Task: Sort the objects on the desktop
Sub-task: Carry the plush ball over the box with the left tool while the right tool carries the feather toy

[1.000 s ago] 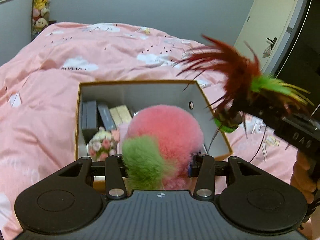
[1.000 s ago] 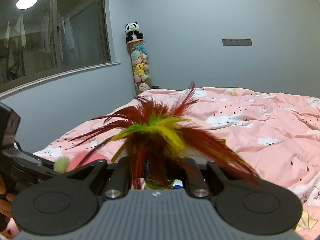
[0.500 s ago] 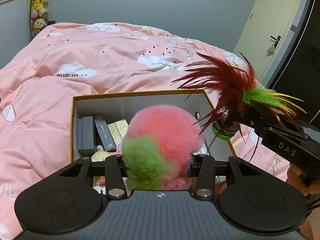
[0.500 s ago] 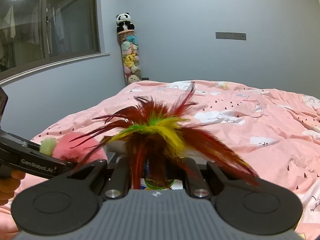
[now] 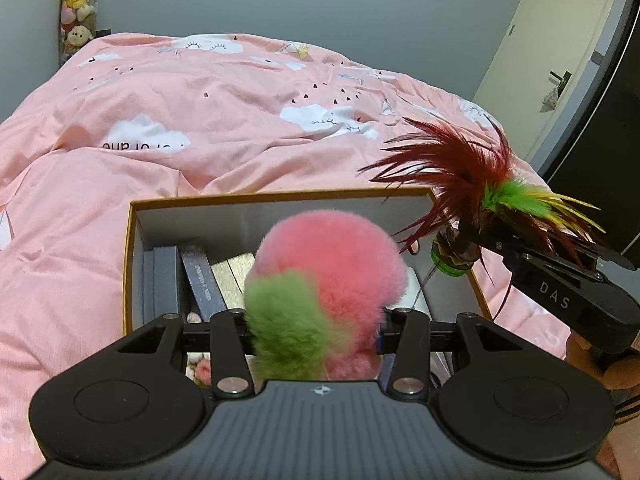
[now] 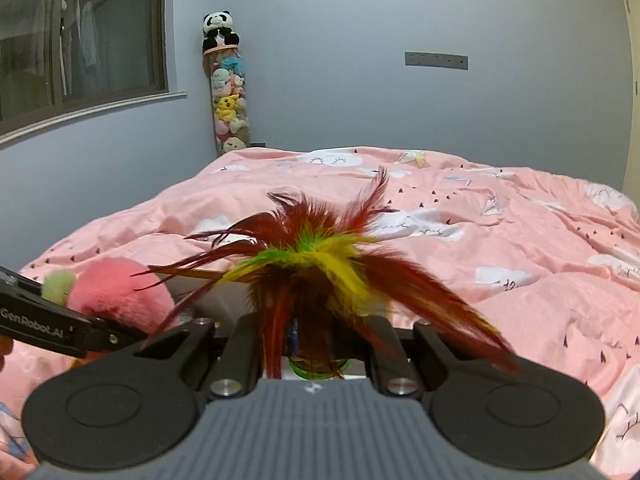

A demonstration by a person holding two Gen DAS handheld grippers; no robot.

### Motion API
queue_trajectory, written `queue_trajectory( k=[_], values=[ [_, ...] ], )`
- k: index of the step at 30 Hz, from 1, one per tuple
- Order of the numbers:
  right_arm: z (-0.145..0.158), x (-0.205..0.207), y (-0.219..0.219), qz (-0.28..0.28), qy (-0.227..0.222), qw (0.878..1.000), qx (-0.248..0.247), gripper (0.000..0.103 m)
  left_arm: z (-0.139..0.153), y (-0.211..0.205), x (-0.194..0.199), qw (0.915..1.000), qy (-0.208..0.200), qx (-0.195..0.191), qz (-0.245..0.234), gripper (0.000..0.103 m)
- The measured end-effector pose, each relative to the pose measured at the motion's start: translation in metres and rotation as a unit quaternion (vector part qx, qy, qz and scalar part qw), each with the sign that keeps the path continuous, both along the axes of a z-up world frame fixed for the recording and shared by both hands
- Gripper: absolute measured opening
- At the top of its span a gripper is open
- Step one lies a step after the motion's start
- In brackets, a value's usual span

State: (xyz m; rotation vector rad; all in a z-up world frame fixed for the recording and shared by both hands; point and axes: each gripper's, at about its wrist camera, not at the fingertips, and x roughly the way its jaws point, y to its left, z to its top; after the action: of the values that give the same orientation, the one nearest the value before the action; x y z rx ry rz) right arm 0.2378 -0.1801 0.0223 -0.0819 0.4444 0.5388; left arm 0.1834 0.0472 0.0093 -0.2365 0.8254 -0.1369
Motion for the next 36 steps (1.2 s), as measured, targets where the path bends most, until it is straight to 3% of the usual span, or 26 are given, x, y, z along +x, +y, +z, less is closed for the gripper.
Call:
queue_trajectory(
  k=[10, 20, 31, 33, 34, 36],
  values=[
    [-0.014, 0.025, -0.002, -0.025, 0.022, 0.999, 0.018, 0.014, -0.010, 0.004, 0.028, 0.9999, 0.009, -0.005, 0.003, 0.051],
    [-0.033, 0.043, 0.006, -0.014, 0.048, 0.999, 0.010, 0.014, -0.029, 0.002, 0.051, 0.9994, 0.032, -0.009, 0.002, 0.051],
    [-0.044, 0.053, 0.017, -0.021, 0.024, 0.999, -0.028, 0.015, -0.033, -0.002, 0.071, 0.9993, 0.037, -0.007, -0.002, 0.051],
    [-0.044, 0.052, 0.018, -0.023, 0.017, 0.999, -0.035, 0.018, -0.034, -0.004, 0.075, 0.9993, 0.037, -0.007, -0.003, 0.051],
    [-0.043, 0.050, 0.018, -0.025, 0.009, 0.999, -0.041, 0.026, -0.034, -0.005, 0.077, 0.9993, 0.037, -0.007, -0.004, 0.051],
    [-0.043, 0.047, 0.018, -0.023, 0.002, 0.999, -0.047, 0.029, -0.035, -0.007, 0.079, 0.9992, 0.038, -0.006, -0.005, 0.051]
  ],
)
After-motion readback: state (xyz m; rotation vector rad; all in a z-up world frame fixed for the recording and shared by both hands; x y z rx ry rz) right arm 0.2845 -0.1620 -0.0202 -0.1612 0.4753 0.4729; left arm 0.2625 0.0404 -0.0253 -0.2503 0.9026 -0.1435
